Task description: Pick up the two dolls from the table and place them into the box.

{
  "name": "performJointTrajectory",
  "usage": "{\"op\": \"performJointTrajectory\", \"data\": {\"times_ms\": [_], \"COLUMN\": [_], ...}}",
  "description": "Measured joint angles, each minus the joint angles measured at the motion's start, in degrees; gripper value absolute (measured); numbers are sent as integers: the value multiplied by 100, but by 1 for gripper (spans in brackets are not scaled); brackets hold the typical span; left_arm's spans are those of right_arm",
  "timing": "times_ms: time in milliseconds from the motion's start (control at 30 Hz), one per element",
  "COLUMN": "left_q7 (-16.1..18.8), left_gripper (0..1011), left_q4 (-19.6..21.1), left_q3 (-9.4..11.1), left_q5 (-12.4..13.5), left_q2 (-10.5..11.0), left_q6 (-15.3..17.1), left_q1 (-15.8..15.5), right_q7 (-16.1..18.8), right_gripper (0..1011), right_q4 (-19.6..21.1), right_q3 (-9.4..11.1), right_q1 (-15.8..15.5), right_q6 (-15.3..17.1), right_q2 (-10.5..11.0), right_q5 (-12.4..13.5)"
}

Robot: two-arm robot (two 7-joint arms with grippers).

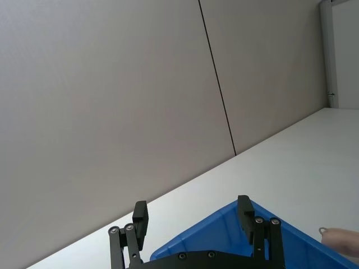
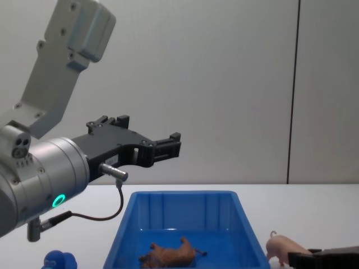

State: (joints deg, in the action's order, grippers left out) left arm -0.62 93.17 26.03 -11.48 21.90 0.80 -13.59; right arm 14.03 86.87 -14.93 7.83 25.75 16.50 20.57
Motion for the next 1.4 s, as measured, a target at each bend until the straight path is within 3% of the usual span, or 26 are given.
{"op": "performJointTrajectory", "data": {"times_ms": [300,733,1000,1267,1400], "left_q7": [0,0,0,0,0], "left_gripper": [1001,1001,1001,1001,1001], "left_q4": [0,0,0,0,0], "left_q3": [0,0,0,0,0], "left_q5": [0,0,0,0,0], "left_q2": [0,0,0,0,0], "left_q6": [0,0,0,0,0], "left_q1": [0,0,0,0,0], "right_q7": [-69,-19,249,510,603], "right_gripper": [373,373,373,378,496], "right_q4": [99,635,795,667,494], "right_q3": [8,19,-55,-199,-283], "right_q1": [5,120,325,557,670], "right_q6": [-140,-447,-379,-181,-112], "right_q2": [3,-12,-144,-358,-476], "right_q5": [-46,-174,-177,-222,-261]}}
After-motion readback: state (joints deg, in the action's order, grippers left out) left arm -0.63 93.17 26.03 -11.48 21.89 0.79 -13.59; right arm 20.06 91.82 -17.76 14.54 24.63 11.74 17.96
